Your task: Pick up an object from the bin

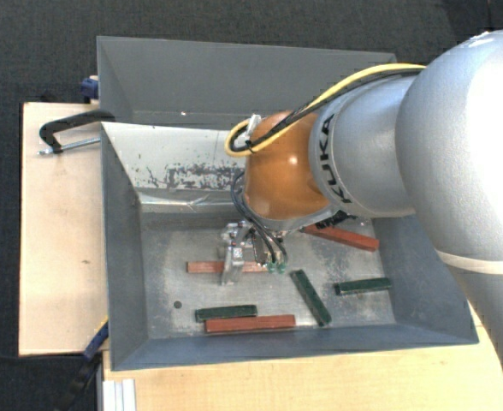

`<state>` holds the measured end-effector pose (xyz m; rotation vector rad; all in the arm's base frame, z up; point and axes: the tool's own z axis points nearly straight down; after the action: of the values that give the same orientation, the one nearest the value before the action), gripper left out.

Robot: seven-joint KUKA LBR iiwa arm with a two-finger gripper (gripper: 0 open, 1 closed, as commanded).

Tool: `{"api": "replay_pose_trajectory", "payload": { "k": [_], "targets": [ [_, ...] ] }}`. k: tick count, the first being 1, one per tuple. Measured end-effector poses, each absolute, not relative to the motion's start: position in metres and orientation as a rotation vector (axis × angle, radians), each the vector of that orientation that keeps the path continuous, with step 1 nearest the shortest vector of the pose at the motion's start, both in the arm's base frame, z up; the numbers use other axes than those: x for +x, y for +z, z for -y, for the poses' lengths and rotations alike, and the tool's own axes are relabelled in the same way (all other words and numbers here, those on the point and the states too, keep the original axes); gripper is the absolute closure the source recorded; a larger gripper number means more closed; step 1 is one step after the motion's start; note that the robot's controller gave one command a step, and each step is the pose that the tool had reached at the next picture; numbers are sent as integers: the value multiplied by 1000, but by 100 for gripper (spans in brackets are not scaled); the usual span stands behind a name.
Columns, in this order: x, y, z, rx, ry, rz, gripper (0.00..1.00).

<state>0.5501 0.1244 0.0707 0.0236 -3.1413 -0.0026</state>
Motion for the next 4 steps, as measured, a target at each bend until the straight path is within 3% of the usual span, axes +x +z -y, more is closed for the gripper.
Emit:
{"api": "replay_pose_trajectory", "payload": {
  "k": [1,2,3,4],
  "targets": [
    [550,71,-124,24,-3,3141,100],
    [569,167,-126,9,-4,3145,0],
    [575,184,-128,77,-4,3152,0],
    [564,123,-130,219,-2,3138,0]
  ]
}}
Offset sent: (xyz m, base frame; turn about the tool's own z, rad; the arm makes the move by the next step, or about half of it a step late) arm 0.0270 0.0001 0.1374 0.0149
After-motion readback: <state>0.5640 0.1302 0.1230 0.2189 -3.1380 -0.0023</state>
